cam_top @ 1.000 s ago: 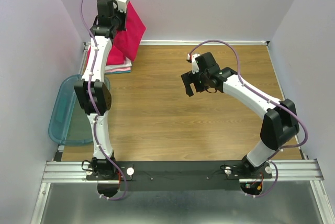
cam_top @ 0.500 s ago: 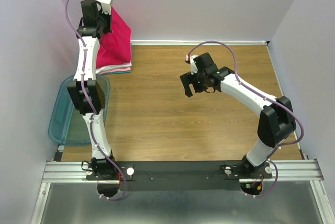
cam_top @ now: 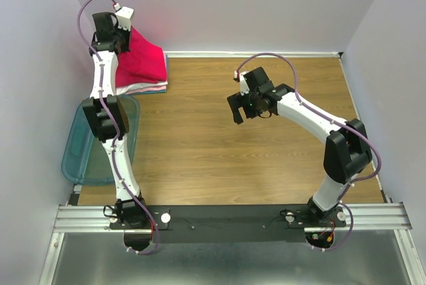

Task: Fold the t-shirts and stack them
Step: Put the neatly folded tshirt into the corner of the board with the left arm

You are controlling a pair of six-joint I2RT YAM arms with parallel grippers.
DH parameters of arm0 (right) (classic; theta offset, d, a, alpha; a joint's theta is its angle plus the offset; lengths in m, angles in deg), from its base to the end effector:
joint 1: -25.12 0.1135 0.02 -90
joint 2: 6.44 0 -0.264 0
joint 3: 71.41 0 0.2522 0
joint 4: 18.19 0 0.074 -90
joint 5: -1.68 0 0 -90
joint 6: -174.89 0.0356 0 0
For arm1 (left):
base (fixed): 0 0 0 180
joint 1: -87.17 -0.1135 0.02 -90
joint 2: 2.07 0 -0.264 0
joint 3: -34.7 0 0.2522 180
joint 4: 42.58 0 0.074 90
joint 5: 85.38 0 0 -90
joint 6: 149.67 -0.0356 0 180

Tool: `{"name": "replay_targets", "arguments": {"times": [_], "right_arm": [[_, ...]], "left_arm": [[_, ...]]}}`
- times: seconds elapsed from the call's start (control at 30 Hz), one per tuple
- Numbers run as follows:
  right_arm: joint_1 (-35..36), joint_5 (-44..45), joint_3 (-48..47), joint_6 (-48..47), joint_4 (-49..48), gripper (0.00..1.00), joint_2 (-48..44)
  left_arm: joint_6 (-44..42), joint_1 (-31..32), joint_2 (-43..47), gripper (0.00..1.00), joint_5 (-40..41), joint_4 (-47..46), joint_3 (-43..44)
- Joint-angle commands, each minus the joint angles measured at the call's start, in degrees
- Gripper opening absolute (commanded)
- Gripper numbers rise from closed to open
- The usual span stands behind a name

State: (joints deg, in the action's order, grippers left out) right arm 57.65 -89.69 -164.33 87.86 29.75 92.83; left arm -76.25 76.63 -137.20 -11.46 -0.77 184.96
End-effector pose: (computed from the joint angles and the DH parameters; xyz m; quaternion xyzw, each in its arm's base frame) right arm 0.3175 0.2035 0.2572 -0.2463 0.9193 0.1043 0.2885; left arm 0.5398 0.0904 0.3170 0.1177 0.8378 0.0061 0.5331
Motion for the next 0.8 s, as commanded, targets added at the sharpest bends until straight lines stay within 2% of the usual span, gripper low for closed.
{"name": "replay_targets", "arguments": {"times": [0.0,0.33,0.4,0.43,0.53,0.63,0.77], "right_arm": [[-0.19,-1.18,-1.88,0.64,1.6,1.0,1.72],[-0.28,-1.62,-2.76,0.64,2.04,1.0,3.48],[-0.28,-1.62,-2.93,0.64,2.12,1.0,3.83],[-0.19,-1.62,-3.02,0.64,2.13,1.0,3.83],[-0.28,-1.45,-3.2,0.64,2.3,1.0,3.83],[-0.28,-1.18,-2.94,0.47,2.3,1.0,3.31],[-0.28,-0.74,-2.23,0.2,2.3,1.0,2.43]], "left_arm": [[-3.98,-1.31,-1.01,0.02,-2.47,-5.72,3.24],[-7.68,-3.34,-4.18,0.05,-2.3,-7.66,3.68],[-8.47,-3.6,-4.79,0.11,-1.42,-7.4,3.59],[-8.38,-3.69,-4.97,0.29,0.41,-7.57,3.59],[-8.29,-3.96,-4.53,0.7,3.93,-7.75,3.59],[-8.56,-4.65,-3.13,0.81,4.56,-7.14,4.47],[-8.91,-5.36,-0.23,0.83,6.31,-6.17,4.82]]}}
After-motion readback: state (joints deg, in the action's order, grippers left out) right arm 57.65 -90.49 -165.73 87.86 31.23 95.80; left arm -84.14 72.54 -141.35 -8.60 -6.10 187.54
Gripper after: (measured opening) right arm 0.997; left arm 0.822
